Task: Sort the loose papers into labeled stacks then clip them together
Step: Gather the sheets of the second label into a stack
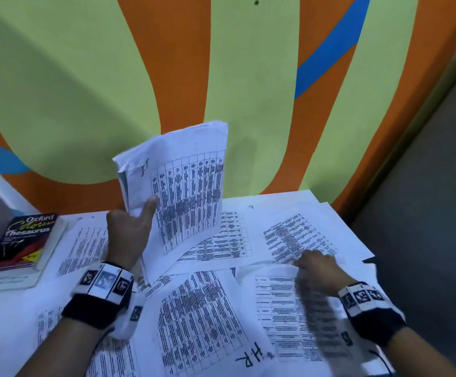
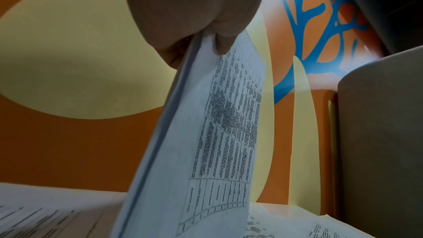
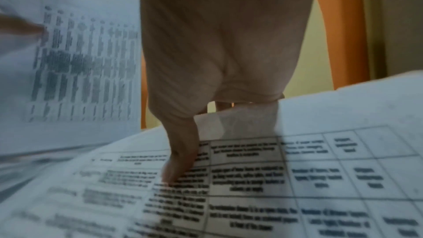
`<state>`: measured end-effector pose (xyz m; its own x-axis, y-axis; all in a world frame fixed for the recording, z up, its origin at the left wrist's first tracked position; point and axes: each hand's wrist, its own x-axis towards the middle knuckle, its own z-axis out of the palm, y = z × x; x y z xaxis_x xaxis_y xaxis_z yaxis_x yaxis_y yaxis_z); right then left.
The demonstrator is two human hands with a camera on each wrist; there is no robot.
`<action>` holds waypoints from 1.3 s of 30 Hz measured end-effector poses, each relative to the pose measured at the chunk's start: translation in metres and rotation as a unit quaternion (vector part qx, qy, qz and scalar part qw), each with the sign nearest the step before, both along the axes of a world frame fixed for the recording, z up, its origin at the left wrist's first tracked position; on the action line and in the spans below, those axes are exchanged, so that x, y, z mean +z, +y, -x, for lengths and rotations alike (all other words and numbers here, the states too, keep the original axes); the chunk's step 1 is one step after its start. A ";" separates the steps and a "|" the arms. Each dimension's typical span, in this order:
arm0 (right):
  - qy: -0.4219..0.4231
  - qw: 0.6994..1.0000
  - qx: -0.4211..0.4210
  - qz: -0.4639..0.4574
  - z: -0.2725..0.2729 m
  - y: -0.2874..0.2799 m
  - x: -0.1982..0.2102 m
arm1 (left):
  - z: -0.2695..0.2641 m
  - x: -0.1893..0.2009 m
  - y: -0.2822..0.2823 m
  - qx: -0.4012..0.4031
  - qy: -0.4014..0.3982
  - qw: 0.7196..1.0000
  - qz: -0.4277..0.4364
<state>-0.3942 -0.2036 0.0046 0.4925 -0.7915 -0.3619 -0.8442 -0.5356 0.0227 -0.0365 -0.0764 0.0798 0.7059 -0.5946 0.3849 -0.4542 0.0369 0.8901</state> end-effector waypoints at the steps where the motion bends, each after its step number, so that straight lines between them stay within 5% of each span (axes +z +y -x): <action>1: -0.031 0.999 -0.017 -0.014 0.006 -0.004 0.009 | 0.000 -0.001 0.001 0.002 0.004 1.000 -0.001; 9: -0.156 0.983 -0.051 0.078 0.034 -0.044 0.132 | -0.009 0.008 0.004 0.068 0.013 0.998 0.013; 14: -0.201 0.979 -0.033 -0.014 -0.011 -0.058 0.178 | -0.037 0.019 0.017 0.156 0.041 0.987 0.023; 17: -0.135 0.990 0.001 -0.027 -0.071 -0.071 0.153 | -0.047 0.024 0.024 0.187 0.027 0.981 0.044; 23: -0.106 0.994 0.018 -0.009 -0.186 -0.087 0.040 | -0.055 0.027 0.035 0.219 0.026 0.973 0.061; 28: -0.020 0.998 0.066 0.008 -0.227 -0.094 -0.019 | -0.061 0.026 0.038 0.225 0.023 0.974 0.033; 39: -0.032 0.998 0.047 -0.033 -0.230 -0.113 -0.032 | -0.082 0.013 0.044 0.206 0.038 0.978 0.014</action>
